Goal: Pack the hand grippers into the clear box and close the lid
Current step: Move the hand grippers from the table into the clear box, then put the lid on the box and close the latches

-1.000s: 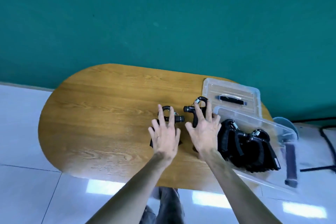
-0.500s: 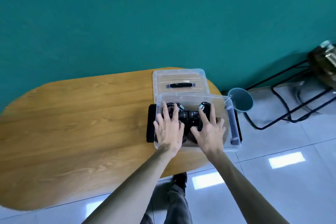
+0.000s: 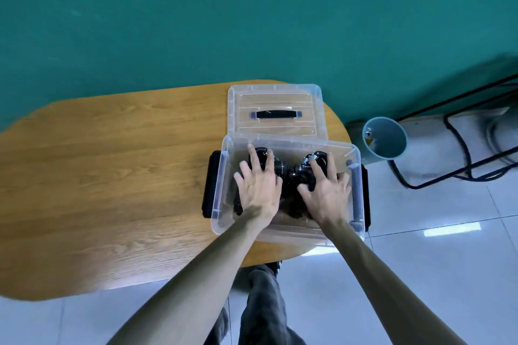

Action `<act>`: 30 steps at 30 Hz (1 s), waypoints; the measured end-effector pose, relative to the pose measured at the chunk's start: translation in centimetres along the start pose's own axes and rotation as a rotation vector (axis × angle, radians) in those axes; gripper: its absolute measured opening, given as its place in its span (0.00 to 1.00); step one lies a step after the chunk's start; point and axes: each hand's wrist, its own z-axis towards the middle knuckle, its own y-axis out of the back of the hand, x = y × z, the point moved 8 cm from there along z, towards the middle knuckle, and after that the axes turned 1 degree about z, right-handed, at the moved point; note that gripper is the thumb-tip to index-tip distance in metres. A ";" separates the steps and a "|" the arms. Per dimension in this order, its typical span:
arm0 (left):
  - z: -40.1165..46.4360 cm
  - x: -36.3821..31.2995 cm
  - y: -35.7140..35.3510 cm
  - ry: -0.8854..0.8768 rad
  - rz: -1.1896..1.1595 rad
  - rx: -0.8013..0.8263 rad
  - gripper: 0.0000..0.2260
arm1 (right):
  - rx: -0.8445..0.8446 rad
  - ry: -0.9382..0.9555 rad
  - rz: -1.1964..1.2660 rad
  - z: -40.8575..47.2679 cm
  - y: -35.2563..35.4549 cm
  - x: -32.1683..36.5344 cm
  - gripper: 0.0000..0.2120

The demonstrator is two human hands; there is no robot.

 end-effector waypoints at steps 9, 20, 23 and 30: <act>0.2 -0.4 -0.1 0.000 0.052 0.086 0.31 | -0.046 0.093 -0.076 0.0 0.2 0.6 0.34; -0.2 -0.3 0.0 0.045 0.095 -0.030 0.28 | -0.056 0.118 -0.108 -0.2 -0.1 0.8 0.33; 0.4 -0.5 2.2 -0.003 0.101 -0.101 0.25 | -0.086 0.179 -0.089 -0.1 0.6 1.4 0.29; 4.4 -0.5 5.9 -0.092 0.123 -0.164 0.24 | -0.150 0.288 -0.064 3.6 3.3 4.5 0.22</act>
